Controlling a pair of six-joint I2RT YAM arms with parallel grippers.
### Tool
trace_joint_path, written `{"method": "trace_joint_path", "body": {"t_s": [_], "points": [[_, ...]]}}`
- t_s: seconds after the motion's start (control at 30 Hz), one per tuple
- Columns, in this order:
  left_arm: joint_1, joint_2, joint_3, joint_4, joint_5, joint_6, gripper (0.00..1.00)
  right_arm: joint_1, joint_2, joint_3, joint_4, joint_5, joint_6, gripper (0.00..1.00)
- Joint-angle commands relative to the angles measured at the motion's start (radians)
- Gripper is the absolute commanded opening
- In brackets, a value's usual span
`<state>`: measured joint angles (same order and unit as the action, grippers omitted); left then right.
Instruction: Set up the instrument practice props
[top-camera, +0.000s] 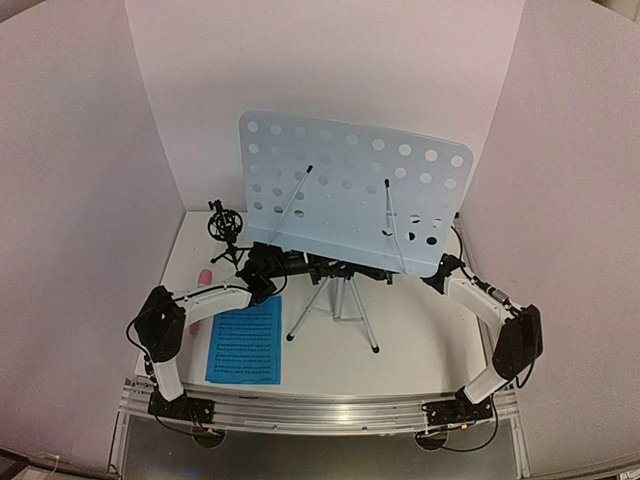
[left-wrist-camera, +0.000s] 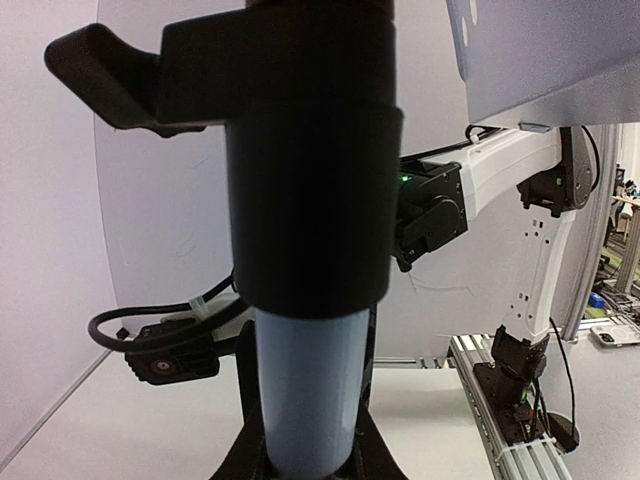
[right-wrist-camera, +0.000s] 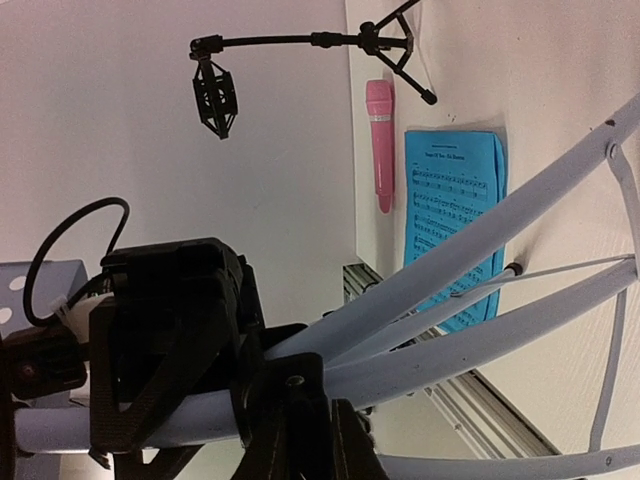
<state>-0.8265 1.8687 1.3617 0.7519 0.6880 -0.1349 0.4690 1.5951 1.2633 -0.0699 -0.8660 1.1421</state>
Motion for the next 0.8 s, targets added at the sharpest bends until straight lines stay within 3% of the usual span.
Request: {"method": "trace_joint_path", "body": {"t_s": [0.0,0.47,0.67,0.77], "points": [[-0.006,0.008,0.033,0.035,0.002,-0.005,0.00,0.014,-0.005,-0.010,-0.001,-0.010,0.054,0.01],[-0.005,0.017,0.046,0.008,0.009,0.038,0.00,0.019,-0.146,-0.173,0.006,0.253,0.729,0.00],[-0.005,0.021,0.050,-0.006,0.011,0.047,0.00,0.033,-0.173,-0.161,-0.079,0.343,0.823,0.00],[-0.003,0.024,0.055,-0.006,0.013,0.043,0.00,0.032,-0.144,-0.144,-0.074,0.310,0.775,0.26]]}}
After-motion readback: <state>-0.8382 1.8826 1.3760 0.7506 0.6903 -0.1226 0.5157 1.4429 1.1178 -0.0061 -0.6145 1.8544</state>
